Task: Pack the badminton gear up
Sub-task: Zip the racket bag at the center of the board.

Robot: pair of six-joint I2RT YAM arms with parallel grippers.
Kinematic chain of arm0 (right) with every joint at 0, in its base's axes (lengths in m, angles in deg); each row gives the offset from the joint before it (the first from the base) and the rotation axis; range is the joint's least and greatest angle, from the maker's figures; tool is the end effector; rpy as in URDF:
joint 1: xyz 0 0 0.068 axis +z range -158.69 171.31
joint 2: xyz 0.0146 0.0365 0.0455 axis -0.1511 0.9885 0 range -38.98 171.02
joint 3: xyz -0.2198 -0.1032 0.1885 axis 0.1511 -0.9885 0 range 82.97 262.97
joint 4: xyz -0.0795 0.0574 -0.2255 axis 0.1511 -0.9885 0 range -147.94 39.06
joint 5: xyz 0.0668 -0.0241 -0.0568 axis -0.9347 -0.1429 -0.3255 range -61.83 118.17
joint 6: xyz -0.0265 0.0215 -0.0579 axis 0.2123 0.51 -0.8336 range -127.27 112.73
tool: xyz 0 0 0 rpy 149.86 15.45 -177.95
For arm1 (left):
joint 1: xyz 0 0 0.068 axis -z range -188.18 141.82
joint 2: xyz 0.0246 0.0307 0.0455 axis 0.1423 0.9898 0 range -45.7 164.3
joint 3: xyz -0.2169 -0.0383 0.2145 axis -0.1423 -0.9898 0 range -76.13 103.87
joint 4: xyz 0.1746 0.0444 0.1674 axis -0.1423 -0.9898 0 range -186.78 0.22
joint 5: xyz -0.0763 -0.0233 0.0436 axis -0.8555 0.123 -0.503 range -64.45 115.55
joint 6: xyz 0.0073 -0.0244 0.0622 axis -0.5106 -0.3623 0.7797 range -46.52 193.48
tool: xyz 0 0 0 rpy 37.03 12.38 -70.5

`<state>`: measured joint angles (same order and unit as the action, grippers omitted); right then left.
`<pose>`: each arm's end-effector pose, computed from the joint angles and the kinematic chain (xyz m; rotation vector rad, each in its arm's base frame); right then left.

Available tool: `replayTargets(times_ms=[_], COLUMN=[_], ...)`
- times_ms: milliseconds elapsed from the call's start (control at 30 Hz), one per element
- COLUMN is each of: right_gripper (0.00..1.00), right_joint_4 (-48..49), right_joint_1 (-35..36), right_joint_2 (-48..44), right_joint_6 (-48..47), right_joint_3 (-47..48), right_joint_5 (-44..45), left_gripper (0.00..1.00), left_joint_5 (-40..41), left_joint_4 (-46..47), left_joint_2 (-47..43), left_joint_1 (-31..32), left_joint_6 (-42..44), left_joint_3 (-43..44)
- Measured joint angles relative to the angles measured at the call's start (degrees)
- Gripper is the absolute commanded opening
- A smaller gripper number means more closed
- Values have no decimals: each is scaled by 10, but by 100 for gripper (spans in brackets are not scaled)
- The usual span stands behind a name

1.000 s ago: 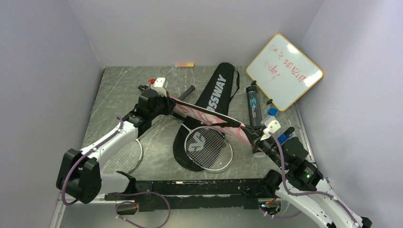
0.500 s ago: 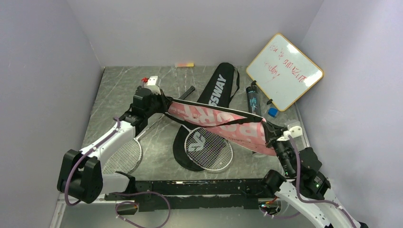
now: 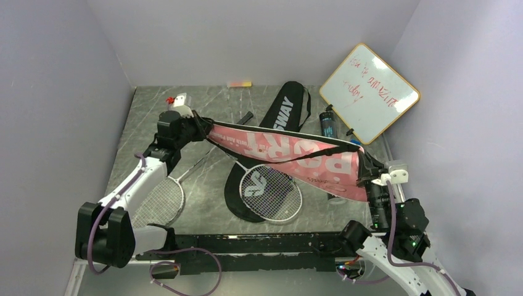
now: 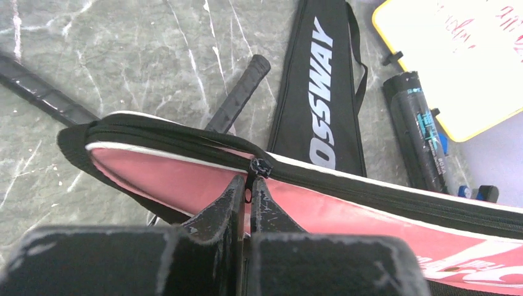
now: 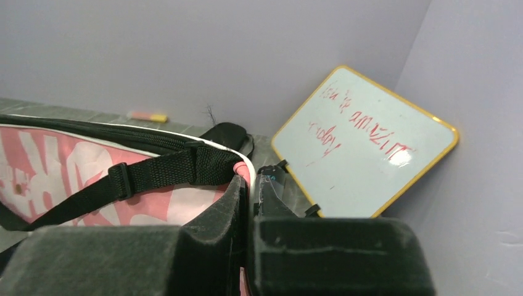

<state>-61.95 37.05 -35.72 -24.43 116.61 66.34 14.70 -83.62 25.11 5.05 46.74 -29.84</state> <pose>0.0217 -0.0253 0.3363 -0.1235 1.3011 0.0154 0.2648 -0.0726 0.3164 -0.0959 1.9366 -0.6497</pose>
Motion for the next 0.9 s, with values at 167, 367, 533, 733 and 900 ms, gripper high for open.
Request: replayTargets(times_ms=[167,367,533,733,900], right_gripper=[0,0,2,60,68], right_joint_4=[37,40,-42,-104,-104], right_joint_1=[2,4,3,-4,-6], right_joint_2=[0,1,35,176,183], right_joint_6=[-57,-103,-161,-201,-194], right_joint_3=[0,0,29,111,98], right_joint_5=[2,-36,-180,-288,-308], left_gripper=[5,5,5,5,5], left_joint_5=[-23,-76,-87,-41,-26], left_joint_4=[1,3,-1,-21,-35], left_joint_2=[-15,-21,-15,2,1], left_joint_1=[-25,-76,-122,-150,-156], left_joint_6=[-28,-77,-89,-87,-79], left_joint_3=[-2,-25,-39,-39,-39])
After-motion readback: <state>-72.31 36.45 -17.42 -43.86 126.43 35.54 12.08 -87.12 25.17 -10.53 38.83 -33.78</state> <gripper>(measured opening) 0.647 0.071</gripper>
